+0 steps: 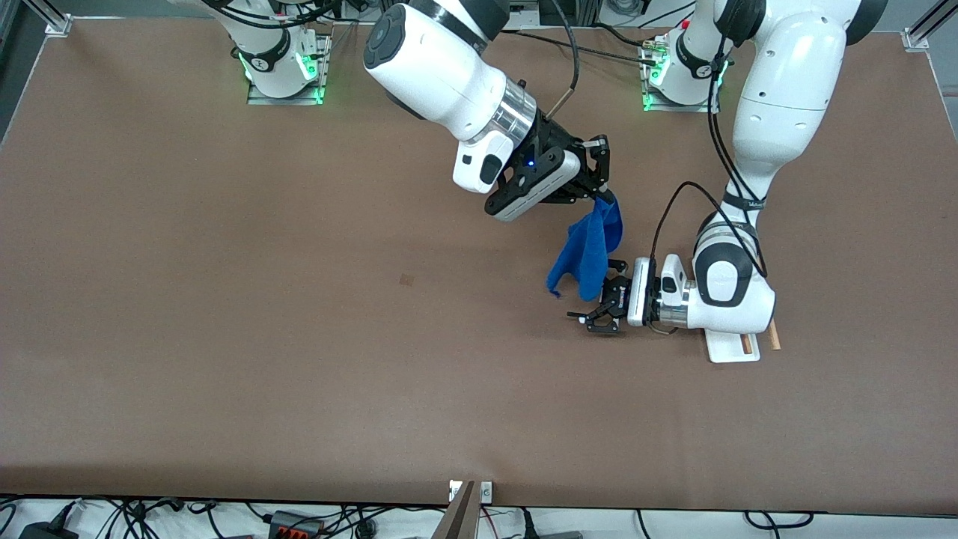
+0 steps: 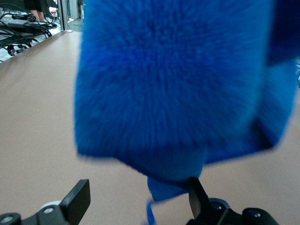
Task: Pass towel and hang on rack
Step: 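Bring the left gripper to the hanging towel and grasp it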
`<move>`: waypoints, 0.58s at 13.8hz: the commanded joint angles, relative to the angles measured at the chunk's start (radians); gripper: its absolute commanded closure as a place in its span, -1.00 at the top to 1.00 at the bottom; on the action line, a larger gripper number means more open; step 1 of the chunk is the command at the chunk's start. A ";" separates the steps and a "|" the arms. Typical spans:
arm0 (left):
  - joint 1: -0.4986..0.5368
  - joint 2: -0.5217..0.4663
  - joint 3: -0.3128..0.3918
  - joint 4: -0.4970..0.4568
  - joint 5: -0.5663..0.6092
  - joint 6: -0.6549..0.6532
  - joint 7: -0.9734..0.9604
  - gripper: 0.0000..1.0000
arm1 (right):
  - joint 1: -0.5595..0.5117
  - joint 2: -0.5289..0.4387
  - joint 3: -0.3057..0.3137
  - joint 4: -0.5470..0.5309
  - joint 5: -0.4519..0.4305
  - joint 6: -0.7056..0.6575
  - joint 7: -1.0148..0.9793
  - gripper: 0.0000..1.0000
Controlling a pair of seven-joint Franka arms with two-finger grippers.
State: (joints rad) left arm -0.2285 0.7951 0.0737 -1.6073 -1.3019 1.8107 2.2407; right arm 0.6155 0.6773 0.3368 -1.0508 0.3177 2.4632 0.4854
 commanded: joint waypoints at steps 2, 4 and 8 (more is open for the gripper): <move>0.009 -0.008 -0.046 -0.031 -0.054 -0.007 0.040 0.79 | 0.007 0.008 -0.001 0.014 -0.015 0.022 0.015 -1.00; 0.012 -0.013 -0.078 -0.074 -0.100 -0.014 0.080 0.74 | 0.007 0.008 -0.001 0.014 -0.017 0.022 0.015 -1.00; 0.015 -0.022 -0.084 -0.135 -0.137 -0.053 0.138 0.72 | 0.007 0.008 -0.001 0.014 -0.020 0.022 0.015 -1.00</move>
State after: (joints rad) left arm -0.2280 0.7955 -0.0008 -1.6959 -1.4130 1.7919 2.3187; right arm 0.6156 0.6773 0.3368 -1.0508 0.3159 2.4700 0.4854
